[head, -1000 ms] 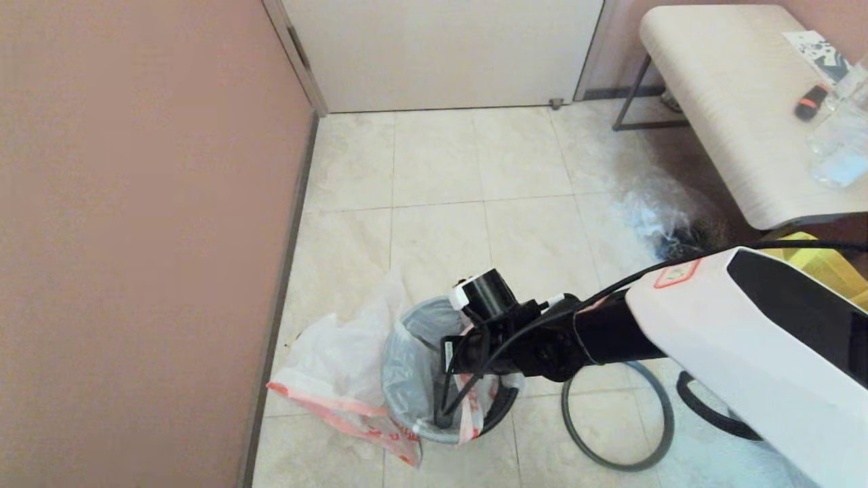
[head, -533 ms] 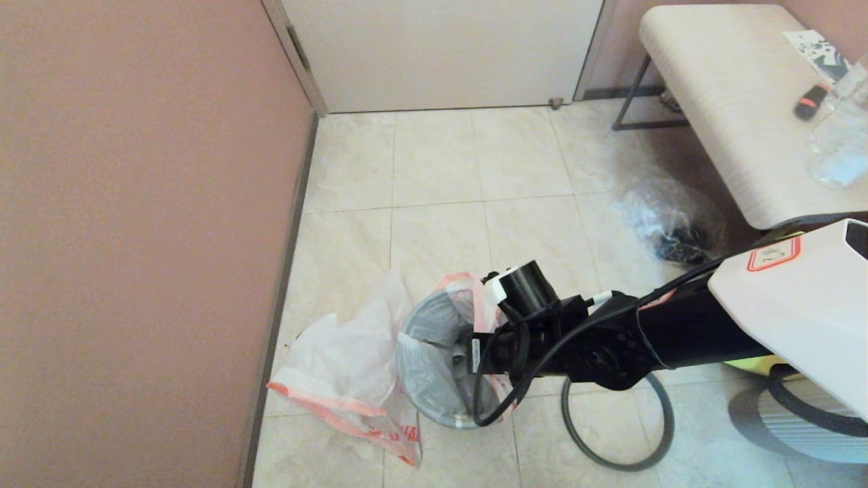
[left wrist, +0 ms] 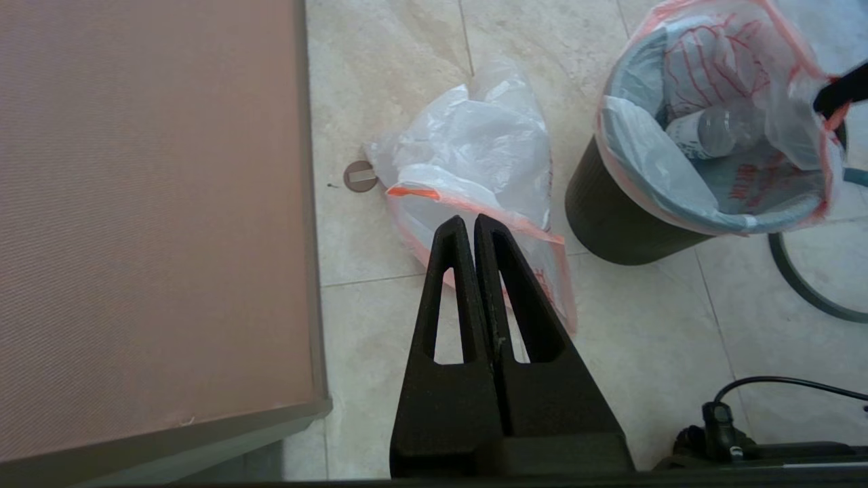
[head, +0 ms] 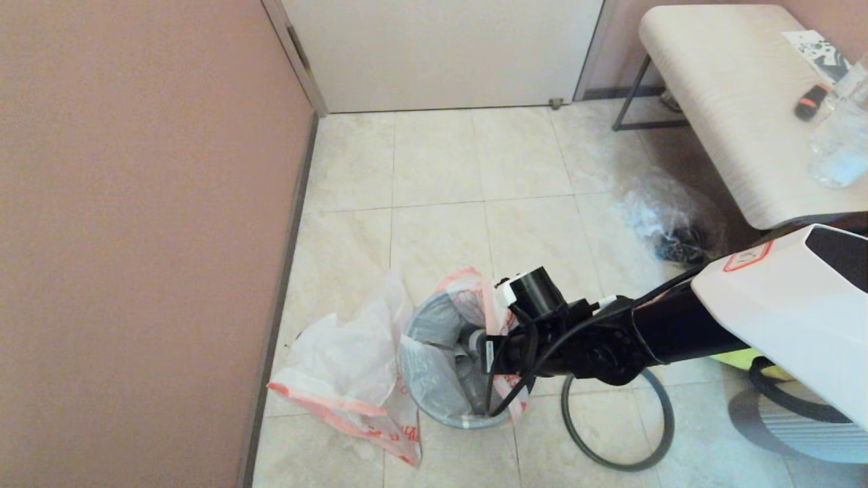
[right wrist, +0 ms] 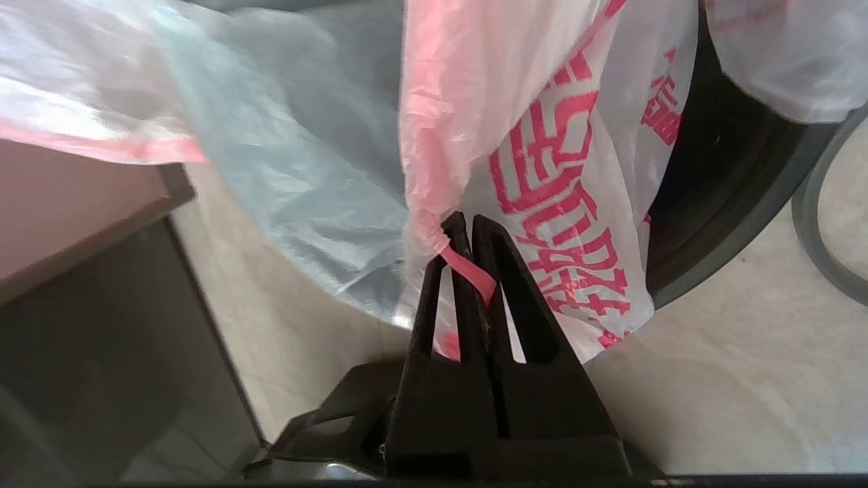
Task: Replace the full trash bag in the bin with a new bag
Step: Place the trash bag on the floor
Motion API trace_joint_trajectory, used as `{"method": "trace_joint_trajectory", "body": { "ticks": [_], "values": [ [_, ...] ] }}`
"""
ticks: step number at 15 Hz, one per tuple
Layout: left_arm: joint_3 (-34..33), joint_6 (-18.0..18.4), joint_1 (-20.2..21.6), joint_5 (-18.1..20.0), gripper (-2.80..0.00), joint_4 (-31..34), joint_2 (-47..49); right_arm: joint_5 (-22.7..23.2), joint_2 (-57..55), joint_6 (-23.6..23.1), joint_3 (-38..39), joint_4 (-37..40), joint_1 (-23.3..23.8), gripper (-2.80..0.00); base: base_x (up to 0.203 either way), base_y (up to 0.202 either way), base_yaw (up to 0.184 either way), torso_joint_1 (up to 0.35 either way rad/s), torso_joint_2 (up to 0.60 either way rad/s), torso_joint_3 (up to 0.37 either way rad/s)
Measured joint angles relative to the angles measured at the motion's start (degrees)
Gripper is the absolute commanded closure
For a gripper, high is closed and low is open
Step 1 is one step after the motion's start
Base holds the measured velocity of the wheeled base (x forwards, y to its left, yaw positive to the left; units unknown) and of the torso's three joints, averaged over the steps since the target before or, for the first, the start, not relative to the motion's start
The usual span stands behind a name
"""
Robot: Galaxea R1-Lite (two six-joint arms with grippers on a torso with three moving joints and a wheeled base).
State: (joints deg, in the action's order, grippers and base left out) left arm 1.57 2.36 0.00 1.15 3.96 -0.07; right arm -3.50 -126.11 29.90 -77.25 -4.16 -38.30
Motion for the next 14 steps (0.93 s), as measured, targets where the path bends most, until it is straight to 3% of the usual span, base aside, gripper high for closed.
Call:
{"method": "trace_joint_trajectory", "body": {
  "ticks": [10,14],
  "values": [
    [0.00,-0.02,0.00,-0.02,0.00,-0.02,0.00,-1.01,-2.42,-1.96,-0.75,-2.08,0.98,0.00,0.000,0.000,0.000,0.000,0.00,0.000],
    [0.00,-0.02,0.00,0.01,0.00,-0.02,0.00,-1.93,-1.10,-2.36,-1.31,-2.39,-0.73,0.00,0.000,0.000,0.000,0.000,0.00,0.000]
  ]
}}
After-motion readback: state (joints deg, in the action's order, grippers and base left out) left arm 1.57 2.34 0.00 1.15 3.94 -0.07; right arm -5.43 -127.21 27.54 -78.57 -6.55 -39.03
